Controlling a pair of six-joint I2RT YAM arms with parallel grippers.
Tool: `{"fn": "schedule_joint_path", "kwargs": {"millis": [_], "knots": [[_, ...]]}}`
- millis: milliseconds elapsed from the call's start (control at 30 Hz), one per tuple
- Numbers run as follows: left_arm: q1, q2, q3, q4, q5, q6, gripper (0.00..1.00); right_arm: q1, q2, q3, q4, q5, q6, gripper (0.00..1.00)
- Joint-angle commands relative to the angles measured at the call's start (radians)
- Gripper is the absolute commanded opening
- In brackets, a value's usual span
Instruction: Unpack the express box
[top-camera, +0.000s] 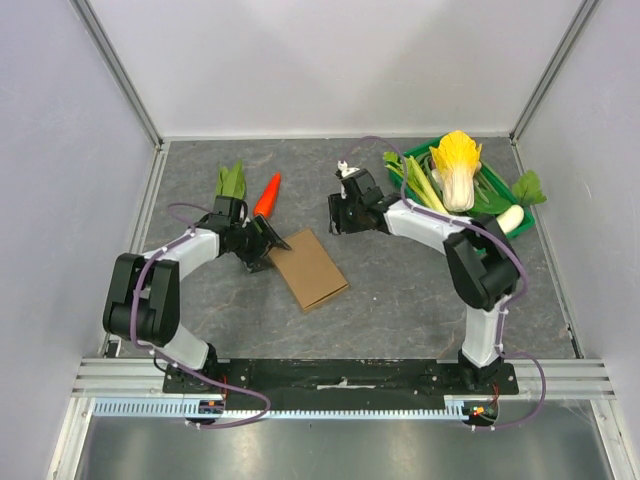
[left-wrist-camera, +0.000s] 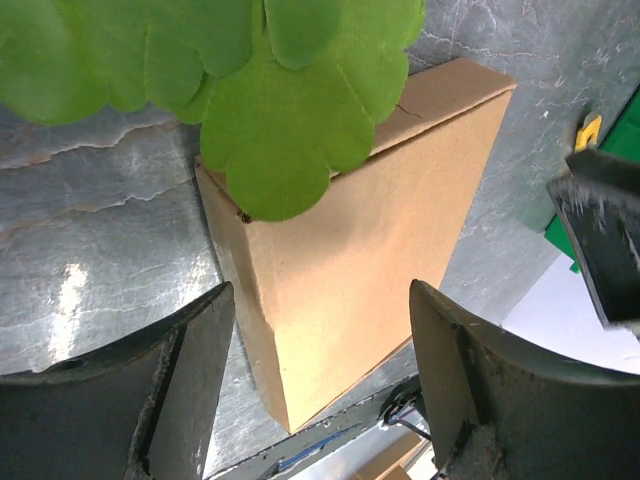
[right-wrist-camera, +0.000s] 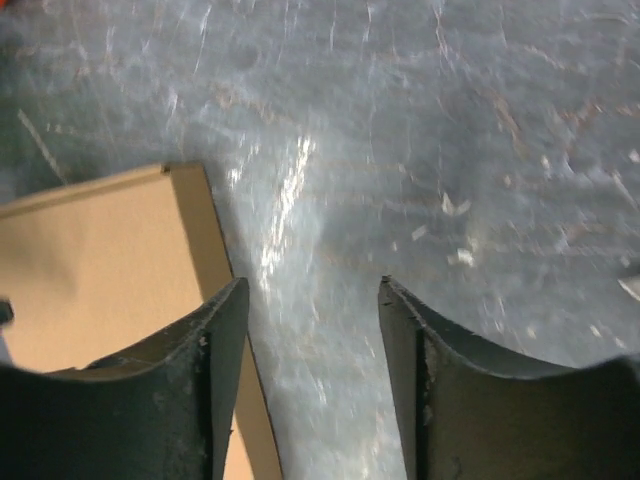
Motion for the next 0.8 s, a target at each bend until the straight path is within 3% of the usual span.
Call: {"fn": "schedule_joint_path", "kwargs": {"millis": [0,333,467,567,667,767], "knots": [[0.001,-0.071,-0.015,-0.028,-0.040,0.052,0.76,0.008,-0.163,-0.076,-0.028,0.006,-0.014,0.67],[-0.005,-0.135,-0.185,0.108,0.010,0.013,0.75,0.016,-0.225,-0.246,0.059,-0.257,-0.044,0.75],[-0.015,-0.118,-0.236,0.180,0.047,-0.009,0.69,0.021,-0.192,-0.268,0.097,-0.298,-0.029,0.74],[-0.016,-0.109,-0.265,0.235,0.056,-0.038,0.58,0.025,-0.166,-0.282,0.130,-0.318,0.014,0.54],[-0.016,-0.109,-0.292,0.307,0.079,-0.052,0.53,0.033,-0.145,-0.288,0.137,-0.324,0.032,0.42],[-0.019,-0.111,-0.303,0.363,0.108,-0.063,0.47,0.038,-0.142,-0.303,0.140,-0.329,0.041,0.37]]}}
